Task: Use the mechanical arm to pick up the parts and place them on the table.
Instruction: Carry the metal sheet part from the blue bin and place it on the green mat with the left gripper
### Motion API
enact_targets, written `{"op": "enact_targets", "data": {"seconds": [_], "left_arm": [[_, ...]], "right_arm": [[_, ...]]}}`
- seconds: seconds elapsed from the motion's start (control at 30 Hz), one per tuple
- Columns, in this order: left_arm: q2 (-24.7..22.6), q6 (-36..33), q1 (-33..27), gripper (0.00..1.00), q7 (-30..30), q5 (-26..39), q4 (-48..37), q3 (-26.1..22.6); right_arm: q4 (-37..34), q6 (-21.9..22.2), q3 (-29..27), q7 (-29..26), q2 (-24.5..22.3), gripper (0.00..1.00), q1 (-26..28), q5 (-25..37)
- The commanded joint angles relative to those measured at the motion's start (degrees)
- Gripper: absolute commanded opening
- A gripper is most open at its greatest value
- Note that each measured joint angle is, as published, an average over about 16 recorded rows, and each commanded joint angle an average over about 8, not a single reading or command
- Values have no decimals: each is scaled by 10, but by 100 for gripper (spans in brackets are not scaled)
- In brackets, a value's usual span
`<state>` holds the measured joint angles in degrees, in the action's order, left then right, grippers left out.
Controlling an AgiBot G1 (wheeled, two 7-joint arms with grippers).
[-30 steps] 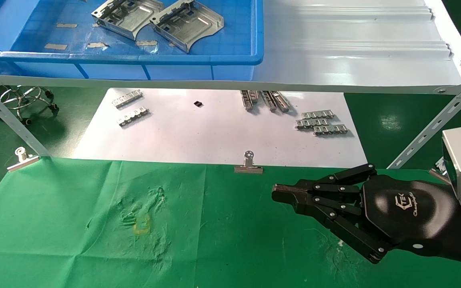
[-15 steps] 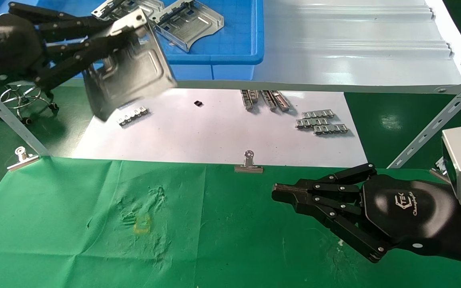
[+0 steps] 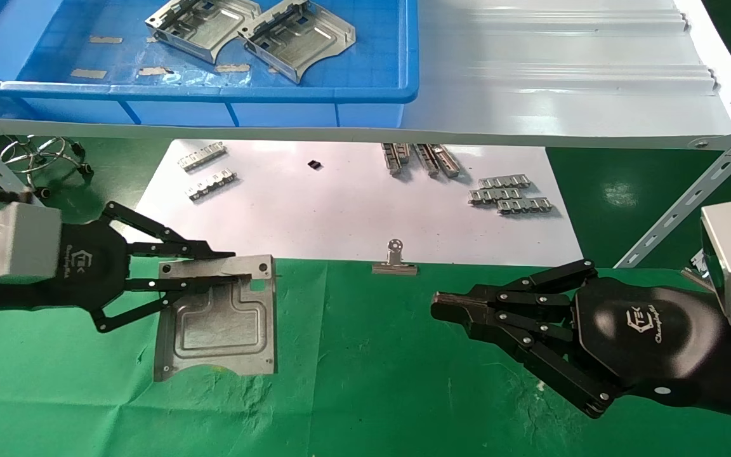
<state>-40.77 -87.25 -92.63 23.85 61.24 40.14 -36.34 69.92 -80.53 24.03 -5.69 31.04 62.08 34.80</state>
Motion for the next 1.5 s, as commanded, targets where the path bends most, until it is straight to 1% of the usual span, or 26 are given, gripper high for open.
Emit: {"op": "enact_targets", "data": {"seconds": [0.03, 0.13, 0.27, 0.4, 0.6, 0.8, 1.03, 1.33, 1.5], "left_arm": [[-6, 15, -1, 0, 22, 29, -19, -20], [-22, 43, 14, 0, 60, 57, -55, -32], [-41, 68, 38, 0, 105, 74, -92, -41], [-59, 79, 53, 0, 141, 80, -118, -45], [-80, 83, 56, 0, 181, 84, -154, -47], [-92, 83, 51, 0, 205, 77, -190, -42], [-93, 72, 37, 0, 226, 64, -220, -32], [-97, 27, 25, 0, 259, 84, -239, -48], [-102, 18, 20, 0, 273, 95, -256, -56]], "right_arm": [[0, 0, 0, 0, 0, 0, 0, 0], [0, 0, 0, 0, 0, 0, 0, 0], [0, 0, 0, 0, 0, 0, 0, 0], [0, 0, 0, 0, 0, 0, 0, 0], [0, 0, 0, 0, 0, 0, 0, 0], [0, 0, 0, 0, 0, 0, 0, 0], [0, 0, 0, 0, 0, 0, 0, 0], [0, 0, 0, 0, 0, 0, 0, 0], [0, 0, 0, 0, 0, 0, 0, 0]]}}
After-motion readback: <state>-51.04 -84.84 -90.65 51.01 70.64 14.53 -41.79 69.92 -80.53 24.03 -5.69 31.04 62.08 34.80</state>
